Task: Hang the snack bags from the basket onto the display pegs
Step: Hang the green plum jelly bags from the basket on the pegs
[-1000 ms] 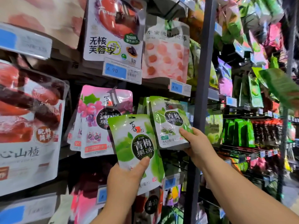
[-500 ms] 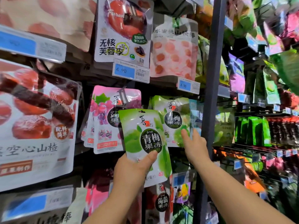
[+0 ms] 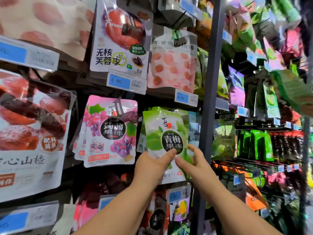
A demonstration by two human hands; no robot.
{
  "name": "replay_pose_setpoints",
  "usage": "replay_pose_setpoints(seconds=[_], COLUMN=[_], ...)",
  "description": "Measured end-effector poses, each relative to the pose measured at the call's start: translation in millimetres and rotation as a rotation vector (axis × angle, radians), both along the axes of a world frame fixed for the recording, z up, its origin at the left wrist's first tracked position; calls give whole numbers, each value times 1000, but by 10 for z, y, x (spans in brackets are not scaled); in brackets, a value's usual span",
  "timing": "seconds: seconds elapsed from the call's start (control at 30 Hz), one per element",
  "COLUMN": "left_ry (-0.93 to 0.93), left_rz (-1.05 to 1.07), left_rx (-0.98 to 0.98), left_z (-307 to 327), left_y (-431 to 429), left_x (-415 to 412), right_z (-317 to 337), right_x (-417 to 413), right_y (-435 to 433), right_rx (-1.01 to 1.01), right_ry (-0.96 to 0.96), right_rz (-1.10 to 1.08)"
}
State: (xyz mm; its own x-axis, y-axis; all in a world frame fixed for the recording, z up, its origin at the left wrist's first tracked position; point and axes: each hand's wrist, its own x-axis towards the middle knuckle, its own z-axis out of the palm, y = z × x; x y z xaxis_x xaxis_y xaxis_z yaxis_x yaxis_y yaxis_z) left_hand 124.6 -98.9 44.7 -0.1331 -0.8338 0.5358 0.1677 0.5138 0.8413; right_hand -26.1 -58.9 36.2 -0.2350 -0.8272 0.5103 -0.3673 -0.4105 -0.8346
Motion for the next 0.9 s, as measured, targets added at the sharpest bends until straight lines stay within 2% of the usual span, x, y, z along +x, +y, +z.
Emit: replay_pose_setpoints(seconds=[0.07, 0.2, 0.33, 0.9], left_ry=[-13, -45, -86, -173], left_rz=[-5, 35, 70, 73], left_rx=[-17, -79, -139, -139], left_z=[68, 194, 333, 424], left_y=[-29, -110, -133, -320], left_x=[-75, -190, -250, -381], right_z=[22, 65, 181, 273], right_x=[-54, -95, -140, -237], right_y=[-10, -63, -111, -251], right_rx=[-69, -135, -205, -200], right_ry=[-58, -55, -70, -127], right_rz=[-18, -139, -167, -134])
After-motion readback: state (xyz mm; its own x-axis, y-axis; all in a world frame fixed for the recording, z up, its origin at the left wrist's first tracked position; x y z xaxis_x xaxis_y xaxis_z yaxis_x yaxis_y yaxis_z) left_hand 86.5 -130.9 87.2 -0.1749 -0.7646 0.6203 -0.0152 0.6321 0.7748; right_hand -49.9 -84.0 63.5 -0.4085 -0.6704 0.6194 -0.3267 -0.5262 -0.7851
